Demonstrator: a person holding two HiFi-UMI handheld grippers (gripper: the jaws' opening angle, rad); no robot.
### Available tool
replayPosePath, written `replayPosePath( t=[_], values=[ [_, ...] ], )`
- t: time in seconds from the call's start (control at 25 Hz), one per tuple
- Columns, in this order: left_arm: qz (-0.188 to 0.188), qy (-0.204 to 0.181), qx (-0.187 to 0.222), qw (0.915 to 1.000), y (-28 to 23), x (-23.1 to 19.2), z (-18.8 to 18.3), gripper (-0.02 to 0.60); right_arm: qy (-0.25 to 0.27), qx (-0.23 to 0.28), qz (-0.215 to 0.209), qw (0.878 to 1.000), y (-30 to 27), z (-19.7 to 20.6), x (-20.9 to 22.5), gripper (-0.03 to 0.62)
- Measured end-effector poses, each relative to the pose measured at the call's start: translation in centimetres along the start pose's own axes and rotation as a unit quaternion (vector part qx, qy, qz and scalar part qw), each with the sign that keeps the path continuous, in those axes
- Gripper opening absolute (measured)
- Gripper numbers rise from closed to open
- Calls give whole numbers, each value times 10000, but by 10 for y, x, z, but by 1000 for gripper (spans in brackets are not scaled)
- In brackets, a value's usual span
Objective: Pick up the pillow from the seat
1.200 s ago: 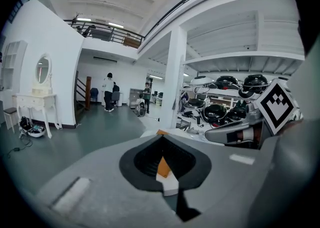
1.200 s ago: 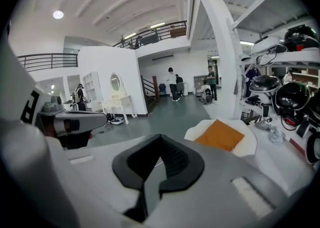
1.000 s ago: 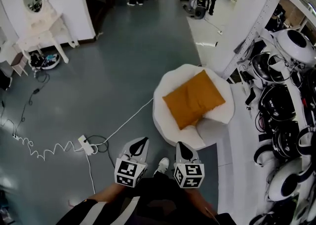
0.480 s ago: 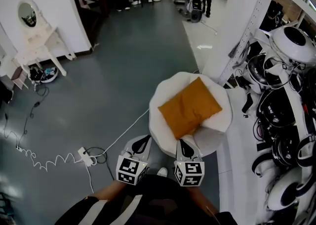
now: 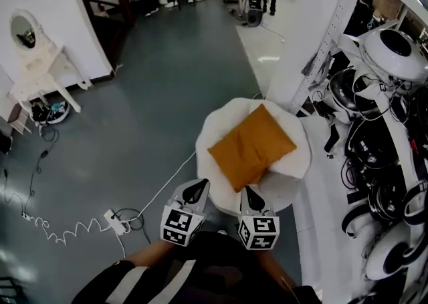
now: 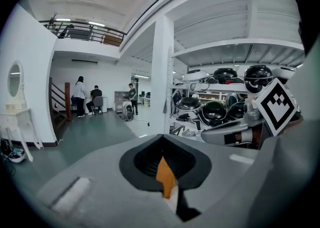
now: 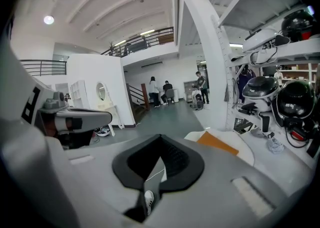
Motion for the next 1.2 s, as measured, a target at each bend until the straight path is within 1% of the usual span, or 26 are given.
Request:
replayPosePath(
  t=[0.12, 0.28, 0.4, 0.48, 0.68, 0.88, 1.04, 1.2],
  values=[
    [213, -55, -11, 9998, -25, -22, -7, 0, -56, -3, 236, 9997, -20, -8, 2, 3],
    [499, -50, -56, 9987, -60, -53, -27, 0, -166, -99, 536, 9984, -49, -21, 4, 3],
    [701, -65, -178, 9974, -86, -74, -42, 0, -325, -197, 822, 9959, -69, -30, 8, 3],
    [904, -104, -267, 9955, -102, -87, -48, 0, -420, -236, 1026, 9936, -82, -37, 9, 3],
    [1428, -161, -438, 9886, -135, -118, -55, 0, -643, -291, 1484, 9864, -113, -51, 5, 3],
    [1932, -261, -540, 9793, -152, -137, -61, 0, -877, -411, 2042, 9741, -120, -55, -6, 2],
    [2250, -268, -587, 9722, -164, -152, -66, 0, -1018, -380, 2353, 9658, -128, -62, -10, 3],
    [2433, -265, -716, 9669, -176, -161, -60, 0, -1005, -461, 2566, 9602, -129, -68, -13, 2]
  ],
)
Point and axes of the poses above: the fingertips, and each gripper's own axes: y backward along the fingers, x to its right, z out of its underside, the point moved 10 cm from there along y, backward along the fingers, and after that the axes turned 6 degrees about y, right-handed, at the moved point
